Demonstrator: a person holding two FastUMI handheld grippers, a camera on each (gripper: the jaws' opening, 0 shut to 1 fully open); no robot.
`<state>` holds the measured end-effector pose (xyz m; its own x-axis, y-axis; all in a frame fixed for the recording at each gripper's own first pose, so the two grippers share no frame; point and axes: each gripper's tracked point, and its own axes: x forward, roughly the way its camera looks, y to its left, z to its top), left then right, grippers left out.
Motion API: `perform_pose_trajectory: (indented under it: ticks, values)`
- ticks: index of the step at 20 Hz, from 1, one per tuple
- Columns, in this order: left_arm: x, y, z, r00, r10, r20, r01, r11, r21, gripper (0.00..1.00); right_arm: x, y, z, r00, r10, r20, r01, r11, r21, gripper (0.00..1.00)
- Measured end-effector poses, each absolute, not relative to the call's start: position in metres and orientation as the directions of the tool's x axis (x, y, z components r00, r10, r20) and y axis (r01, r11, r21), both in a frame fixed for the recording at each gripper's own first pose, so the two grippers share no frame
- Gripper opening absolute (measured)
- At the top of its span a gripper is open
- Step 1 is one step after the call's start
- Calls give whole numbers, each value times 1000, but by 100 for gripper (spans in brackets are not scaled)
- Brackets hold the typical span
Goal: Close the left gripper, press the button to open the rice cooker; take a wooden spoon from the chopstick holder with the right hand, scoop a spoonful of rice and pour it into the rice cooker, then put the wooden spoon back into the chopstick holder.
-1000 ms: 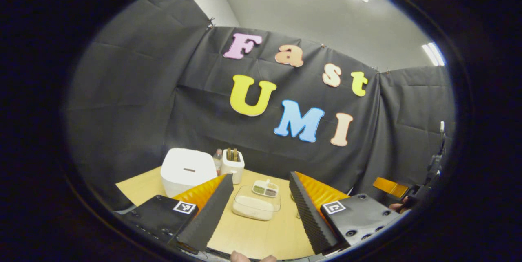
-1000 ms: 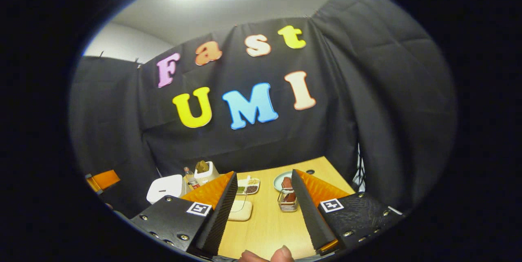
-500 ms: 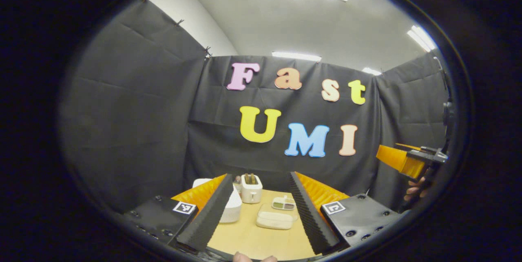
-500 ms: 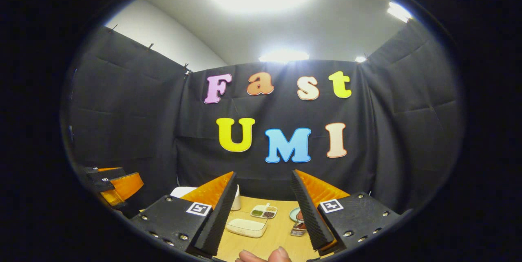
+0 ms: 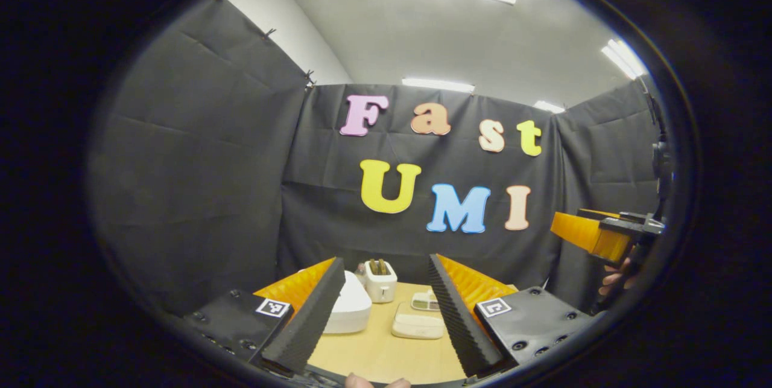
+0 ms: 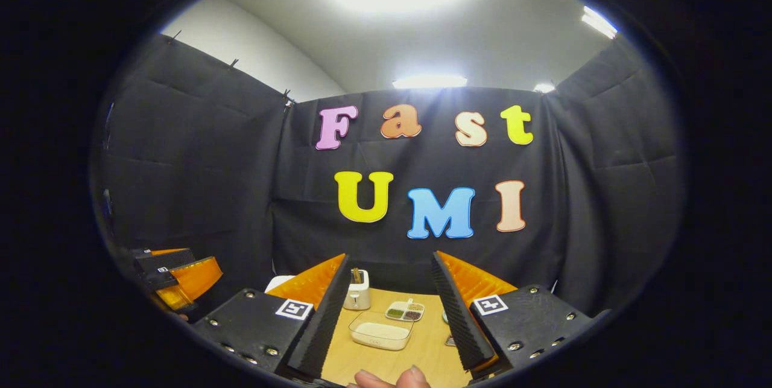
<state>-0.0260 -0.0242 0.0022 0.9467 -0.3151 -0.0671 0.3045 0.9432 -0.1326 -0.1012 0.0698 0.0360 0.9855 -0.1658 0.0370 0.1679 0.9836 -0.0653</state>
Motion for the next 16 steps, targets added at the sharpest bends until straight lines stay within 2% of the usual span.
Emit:
perform_pose_trajectory:
  ticks: [2,4,16]
  values:
    - [-20,-16,1,947,-314,-67,304,943,-134,96,-99,76,36,985,-170,36,172,982,-74,81]
    - [-14,-8,-4,946,-317,-75,303,941,-147,93,-97,76,36,983,-181,39,184,979,-87,81]
    - [11,32,-15,946,-316,-71,303,942,-142,94,-80,78,33,975,-222,31,224,970,-93,81]
